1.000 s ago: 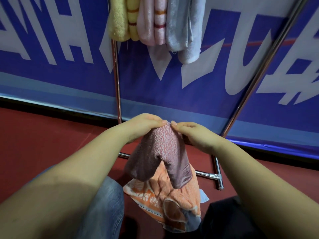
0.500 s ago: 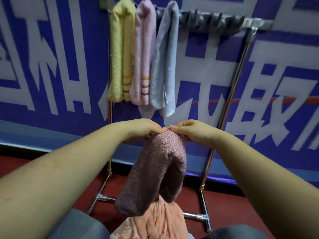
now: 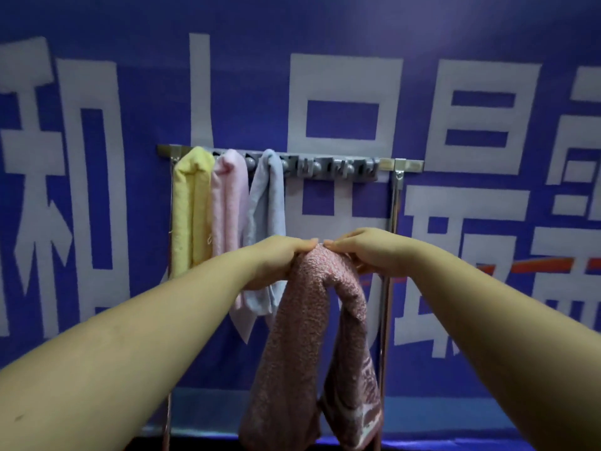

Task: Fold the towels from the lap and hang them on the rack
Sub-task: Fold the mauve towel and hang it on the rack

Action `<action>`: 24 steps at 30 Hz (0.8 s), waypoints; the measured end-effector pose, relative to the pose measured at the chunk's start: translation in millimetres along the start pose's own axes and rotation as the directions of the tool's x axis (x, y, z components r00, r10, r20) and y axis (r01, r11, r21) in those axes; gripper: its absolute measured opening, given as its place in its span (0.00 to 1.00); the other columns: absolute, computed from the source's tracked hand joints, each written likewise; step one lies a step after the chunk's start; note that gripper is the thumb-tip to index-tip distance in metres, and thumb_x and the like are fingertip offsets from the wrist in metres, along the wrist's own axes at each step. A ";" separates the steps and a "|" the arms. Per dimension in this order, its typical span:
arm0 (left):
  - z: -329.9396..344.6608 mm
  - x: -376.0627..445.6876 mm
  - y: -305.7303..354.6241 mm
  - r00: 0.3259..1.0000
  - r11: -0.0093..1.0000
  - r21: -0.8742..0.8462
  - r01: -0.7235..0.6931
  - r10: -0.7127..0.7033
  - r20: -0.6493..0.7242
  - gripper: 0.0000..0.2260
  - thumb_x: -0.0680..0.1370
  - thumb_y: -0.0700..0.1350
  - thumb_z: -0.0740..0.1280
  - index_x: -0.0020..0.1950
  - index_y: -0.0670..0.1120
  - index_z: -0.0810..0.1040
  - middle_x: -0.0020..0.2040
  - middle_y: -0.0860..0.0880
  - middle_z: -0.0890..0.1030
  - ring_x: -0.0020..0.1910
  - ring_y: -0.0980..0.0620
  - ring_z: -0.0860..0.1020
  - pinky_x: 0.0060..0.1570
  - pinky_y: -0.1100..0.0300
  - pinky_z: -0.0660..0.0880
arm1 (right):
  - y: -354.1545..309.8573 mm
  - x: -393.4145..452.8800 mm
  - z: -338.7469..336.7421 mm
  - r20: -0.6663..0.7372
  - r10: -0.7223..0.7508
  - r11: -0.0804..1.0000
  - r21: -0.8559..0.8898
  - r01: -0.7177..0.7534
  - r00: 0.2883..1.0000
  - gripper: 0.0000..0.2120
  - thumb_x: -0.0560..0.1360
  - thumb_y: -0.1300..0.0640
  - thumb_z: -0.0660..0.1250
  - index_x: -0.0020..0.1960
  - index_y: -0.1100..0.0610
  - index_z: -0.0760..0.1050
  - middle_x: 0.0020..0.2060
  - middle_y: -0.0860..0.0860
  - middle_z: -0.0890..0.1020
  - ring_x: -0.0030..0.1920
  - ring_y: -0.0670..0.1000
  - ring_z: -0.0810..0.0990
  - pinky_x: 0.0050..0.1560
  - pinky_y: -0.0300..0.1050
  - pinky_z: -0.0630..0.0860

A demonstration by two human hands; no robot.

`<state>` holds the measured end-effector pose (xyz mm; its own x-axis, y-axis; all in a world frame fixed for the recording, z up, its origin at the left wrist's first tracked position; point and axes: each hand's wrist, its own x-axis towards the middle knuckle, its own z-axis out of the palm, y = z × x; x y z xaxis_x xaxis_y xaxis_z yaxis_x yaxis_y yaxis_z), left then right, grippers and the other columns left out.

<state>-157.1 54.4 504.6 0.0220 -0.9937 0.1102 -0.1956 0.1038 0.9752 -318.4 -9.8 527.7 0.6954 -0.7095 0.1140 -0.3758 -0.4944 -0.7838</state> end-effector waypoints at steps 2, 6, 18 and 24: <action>5.1 14.9 14.2 0.999 1.000 -0.007 -0.027 0.027 -0.029 0.12 0.81 0.48 0.57 0.52 0.46 0.79 0.51 0.47 0.81 0.48 0.52 0.78 0.56 0.59 0.73 | -7.3 5.0 -16.0 -0.037 -0.011 1.000 0.017 0.012 0.999 0.13 0.78 0.50 0.63 0.51 0.59 0.79 0.41 0.53 0.81 0.40 0.49 0.78 0.46 0.44 0.75; 4.7 47.3 36.9 0.997 0.999 0.030 -0.043 0.045 -0.063 0.14 0.81 0.48 0.57 0.58 0.43 0.77 0.52 0.45 0.80 0.50 0.50 0.77 0.57 0.56 0.72 | -17.3 20.2 -45.6 -0.102 -0.014 1.000 0.002 0.015 0.995 0.15 0.78 0.51 0.62 0.54 0.61 0.78 0.42 0.53 0.82 0.41 0.50 0.79 0.49 0.46 0.77; -31.8 128.7 106.6 0.966 0.950 0.259 -0.173 0.215 -0.144 0.12 0.81 0.48 0.58 0.51 0.45 0.78 0.47 0.45 0.80 0.50 0.48 0.76 0.62 0.52 0.72 | -56.8 103.3 -103.1 -0.317 -0.100 0.989 -0.137 0.058 0.943 0.19 0.77 0.47 0.62 0.56 0.62 0.78 0.50 0.60 0.82 0.43 0.53 0.78 0.54 0.53 0.78; -66.1 154.4 133.3 0.922 0.850 0.494 -0.182 0.322 -0.214 0.14 0.80 0.50 0.59 0.50 0.43 0.79 0.44 0.46 0.80 0.43 0.49 0.77 0.53 0.54 0.74 | -81.9 141.7 -112.8 -0.358 -0.133 0.969 -0.243 0.046 0.924 0.18 0.78 0.44 0.61 0.51 0.58 0.79 0.40 0.52 0.81 0.37 0.51 0.77 0.38 0.43 0.76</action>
<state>-115.0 -82.3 664.3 0.1672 -0.8738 0.4565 -0.6543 0.2480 0.7144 -258.1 -126.4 676.9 0.4737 -0.7695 0.4284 -0.4811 -0.6335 -0.6060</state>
